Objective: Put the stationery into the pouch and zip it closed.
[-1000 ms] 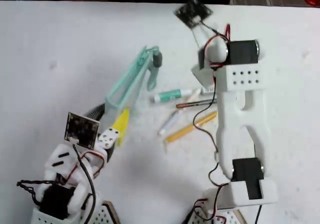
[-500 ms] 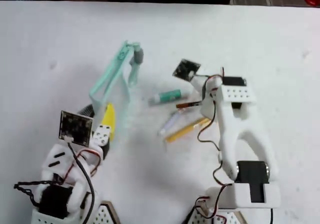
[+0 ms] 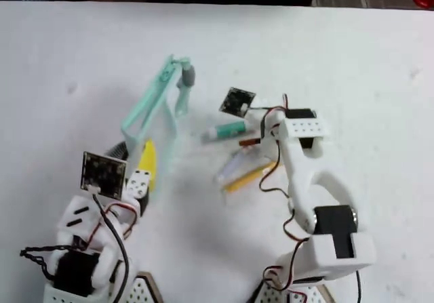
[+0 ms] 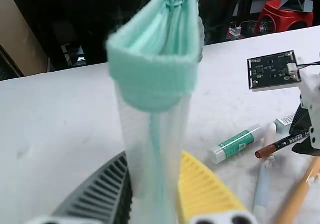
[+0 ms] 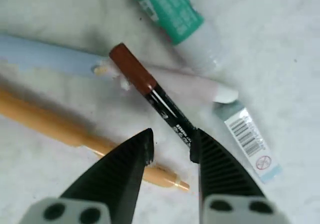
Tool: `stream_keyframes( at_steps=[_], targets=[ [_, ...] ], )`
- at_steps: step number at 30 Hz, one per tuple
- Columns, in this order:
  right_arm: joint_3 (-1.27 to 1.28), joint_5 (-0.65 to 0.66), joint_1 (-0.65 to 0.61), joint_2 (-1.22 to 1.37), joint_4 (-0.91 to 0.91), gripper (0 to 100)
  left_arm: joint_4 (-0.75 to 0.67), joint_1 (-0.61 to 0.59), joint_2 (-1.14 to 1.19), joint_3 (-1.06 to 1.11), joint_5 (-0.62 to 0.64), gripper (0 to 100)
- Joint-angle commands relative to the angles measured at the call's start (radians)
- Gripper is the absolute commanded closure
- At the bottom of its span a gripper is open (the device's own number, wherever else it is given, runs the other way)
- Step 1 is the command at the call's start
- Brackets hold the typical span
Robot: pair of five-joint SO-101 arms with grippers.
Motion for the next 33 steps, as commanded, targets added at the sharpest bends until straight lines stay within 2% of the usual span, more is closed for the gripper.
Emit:
stream_keyframes(
  at_steps=[1, 8, 13, 21, 26, 30, 33],
  targets=[
    [-0.011, 0.005, 0.001, 0.01, -0.041, 88.6, -0.031, -0.01, 0.007, -0.006, -0.005, 95],
    [-0.011, 0.009, 0.001, 0.039, -0.048, 89.2, -0.031, -0.01, 0.007, -0.006, -0.005, 95],
    [-0.011, 0.011, 0.001, 0.031, -0.048, 98.5, -0.031, -0.01, 0.007, -0.006, -0.005, 95],
    [-0.014, 0.011, 0.013, 0.018, -0.068, 98.1, -0.031, -0.01, 0.007, -0.006, -0.003, 95],
    [-0.046, 0.003, 0.07, -0.145, 0.018, 98.1, -0.031, -0.008, 0.007, -0.011, 0.0, 95],
    [-0.08, -0.008, 0.085, -0.343, 0.101, 98.1, -0.025, -0.008, 0.007, -0.011, 0.003, 85],
    [-0.143, -0.121, 0.084, -0.515, 0.153, 98.1, -0.025, -0.015, 0.007, -0.011, 0.083, 80]
  ],
)
